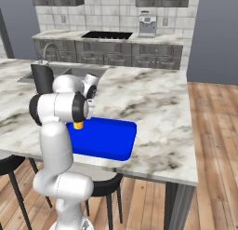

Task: There is a tray on the dining counter. Grab the cup, mug, and pitcher and place them on the tray. The pitcher may be placed next to the tray if it cannot fit the tray.

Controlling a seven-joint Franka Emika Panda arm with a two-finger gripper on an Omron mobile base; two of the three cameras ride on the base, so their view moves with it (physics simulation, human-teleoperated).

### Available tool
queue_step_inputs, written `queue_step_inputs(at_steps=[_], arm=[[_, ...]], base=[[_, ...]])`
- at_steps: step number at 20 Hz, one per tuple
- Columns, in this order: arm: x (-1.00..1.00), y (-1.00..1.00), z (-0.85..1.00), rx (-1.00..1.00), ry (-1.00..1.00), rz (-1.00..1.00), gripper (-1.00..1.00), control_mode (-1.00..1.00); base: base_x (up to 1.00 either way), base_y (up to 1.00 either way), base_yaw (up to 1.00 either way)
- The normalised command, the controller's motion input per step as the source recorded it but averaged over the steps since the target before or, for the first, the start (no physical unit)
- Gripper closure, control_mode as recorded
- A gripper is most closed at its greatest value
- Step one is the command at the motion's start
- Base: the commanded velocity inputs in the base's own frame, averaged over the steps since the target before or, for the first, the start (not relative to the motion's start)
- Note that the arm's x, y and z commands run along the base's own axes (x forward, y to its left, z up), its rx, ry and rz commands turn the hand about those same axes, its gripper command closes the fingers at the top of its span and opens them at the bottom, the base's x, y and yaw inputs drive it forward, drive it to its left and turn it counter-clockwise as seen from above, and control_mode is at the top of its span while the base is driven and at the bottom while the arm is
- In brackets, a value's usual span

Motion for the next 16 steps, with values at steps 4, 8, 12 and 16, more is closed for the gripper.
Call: queue_step_inputs(at_steps=[4,8,12,16], arm=[[0.00,0.00,-0.10,-0.15,-0.11,0.00,1.00,-1.00],[-0.02,0.00,-0.05,-0.09,-0.02,0.00,1.00,-1.00],[-0.01,0.00,-0.13,-0.02,0.00,0.00,1.00,-1.00],[-0.02,0.00,-0.12,0.00,-0.01,0.00,1.00,-1.00]], base=[[0.00,0.00,0.00],[0.00,0.00,0.00],[0.00,0.00,0.00],[0.00,0.00,0.00]])
